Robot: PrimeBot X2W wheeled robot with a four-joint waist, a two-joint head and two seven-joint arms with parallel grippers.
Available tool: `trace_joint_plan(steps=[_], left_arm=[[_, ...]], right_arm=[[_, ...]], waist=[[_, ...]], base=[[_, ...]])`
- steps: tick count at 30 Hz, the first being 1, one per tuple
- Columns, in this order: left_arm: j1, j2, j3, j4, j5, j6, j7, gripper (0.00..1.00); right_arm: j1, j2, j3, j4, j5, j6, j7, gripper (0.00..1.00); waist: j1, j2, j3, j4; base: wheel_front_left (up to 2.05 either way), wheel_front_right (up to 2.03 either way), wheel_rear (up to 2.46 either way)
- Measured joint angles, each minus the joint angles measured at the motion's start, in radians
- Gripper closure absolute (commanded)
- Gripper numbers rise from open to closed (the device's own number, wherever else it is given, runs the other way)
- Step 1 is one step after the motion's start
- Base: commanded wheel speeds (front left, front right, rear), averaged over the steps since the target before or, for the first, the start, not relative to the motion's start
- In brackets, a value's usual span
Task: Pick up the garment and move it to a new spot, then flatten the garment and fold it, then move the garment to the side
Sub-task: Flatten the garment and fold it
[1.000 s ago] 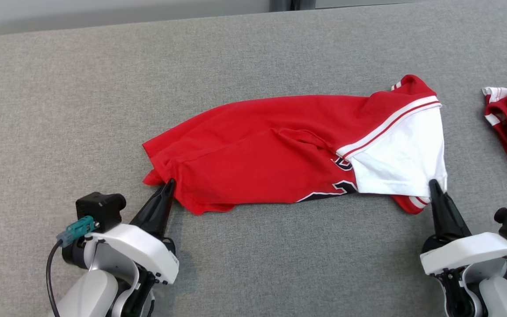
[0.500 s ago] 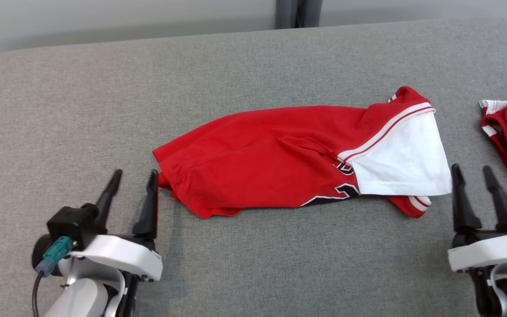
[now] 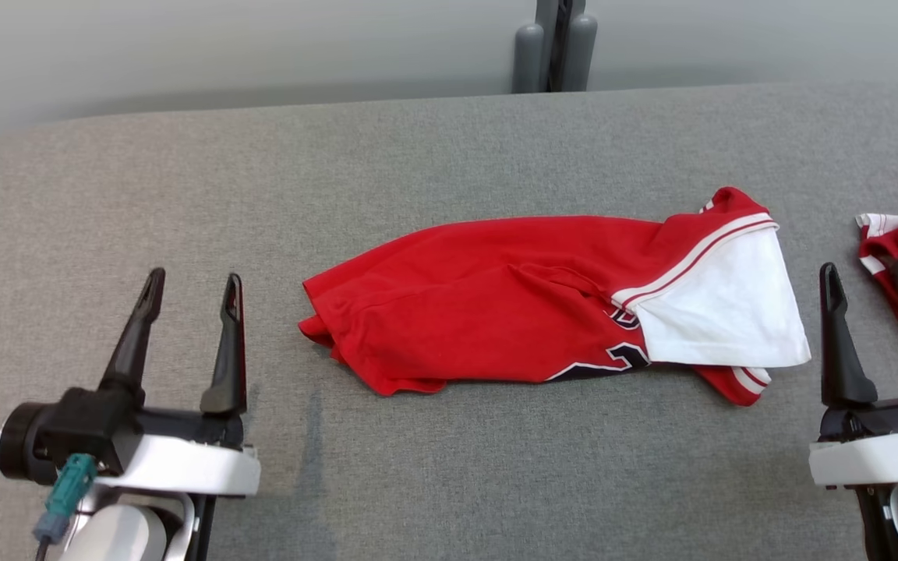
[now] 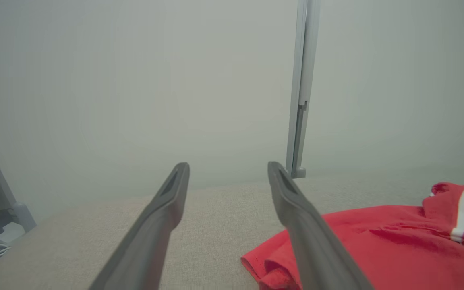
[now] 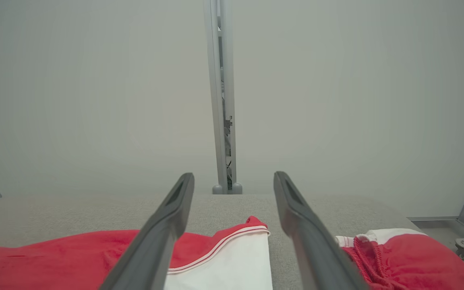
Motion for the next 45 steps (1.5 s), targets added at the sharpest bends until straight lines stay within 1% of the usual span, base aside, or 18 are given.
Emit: trace_joint_plan(steps=[7, 17, 20, 22, 26, 28, 31, 37, 42, 45], left_arm=[[0.053, 0.008, -0.014, -0.001, 0.016, -0.004, 0.000, 0.00], [0.056, 0.008, -0.030, 0.000, 0.016, -0.006, 0.003, 0.00], [0.046, 0.009, -0.043, -0.003, 0.014, -0.021, 0.020, 0.00], [0.035, 0.008, -0.063, -0.005, -0.002, -0.047, 0.055, 0.00], [-0.005, -0.006, -0.122, -0.002, -0.046, -0.107, 0.167, 0.00], [-0.024, -0.021, -0.150, 0.006, -0.077, -0.132, 0.227, 0.00], [-0.048, -0.041, -0.176, 0.031, -0.109, -0.154, 0.296, 0.00], [-0.095, -0.056, -0.163, 0.110, -0.147, -0.163, 0.334, 0.00], [-0.114, -0.056, -0.146, 0.170, -0.158, -0.160, 0.328, 0.00], [-0.118, -0.055, -0.142, 0.181, -0.158, -0.160, 0.319, 0.00]], right_arm=[[0.042, 0.015, -0.003, -0.035, -0.008, 0.000, 0.038, 0.00], [0.050, 0.025, -0.011, -0.054, -0.008, 0.000, 0.059, 0.00], [0.050, 0.028, -0.011, -0.055, -0.007, 0.000, 0.063, 0.00], [0.050, 0.029, -0.011, -0.055, -0.007, 0.000, 0.063, 0.00], [0.046, 0.031, -0.008, -0.052, -0.005, 0.000, 0.065, 0.00], [0.040, 0.032, -0.002, -0.050, -0.005, 0.000, 0.065, 0.00], [0.033, 0.033, 0.005, -0.047, -0.005, 0.000, 0.065, 0.00], [0.016, 0.035, 0.008, -0.039, -0.002, 0.000, 0.058, 0.00], [0.006, 0.037, 0.005, -0.027, 0.000, 0.000, 0.049, 0.00], [0.005, 0.038, 0.005, -0.023, 0.000, 0.000, 0.046, 0.00]], waist=[[0.0000, 0.0000, -0.031, 0.010], [0.0000, 0.0000, -0.031, 0.020], [0.0000, 0.0000, -0.026, 0.021], [0.0000, 0.0000, -0.022, 0.021], [0.0000, 0.0000, -0.008, 0.019], [0.0000, 0.0000, 0.001, 0.014], [0.0000, 0.0000, 0.018, 0.003], [0.0000, 0.0000, 0.058, -0.021], [0.0000, 0.0000, 0.083, -0.039], [0.0000, 0.0000, 0.088, -0.043]], base=[[0.00, 0.00, 0.00], [0.00, 0.00, 0.00], [0.00, 0.00, 0.00], [0.00, 0.00, 0.00], [0.00, 0.00, 0.00], [0.00, 0.00, 0.00], [0.00, 0.00, 0.00], [0.00, 0.00, 0.00], [0.00, 0.00, 0.00], [0.00, 0.00, 0.00]])
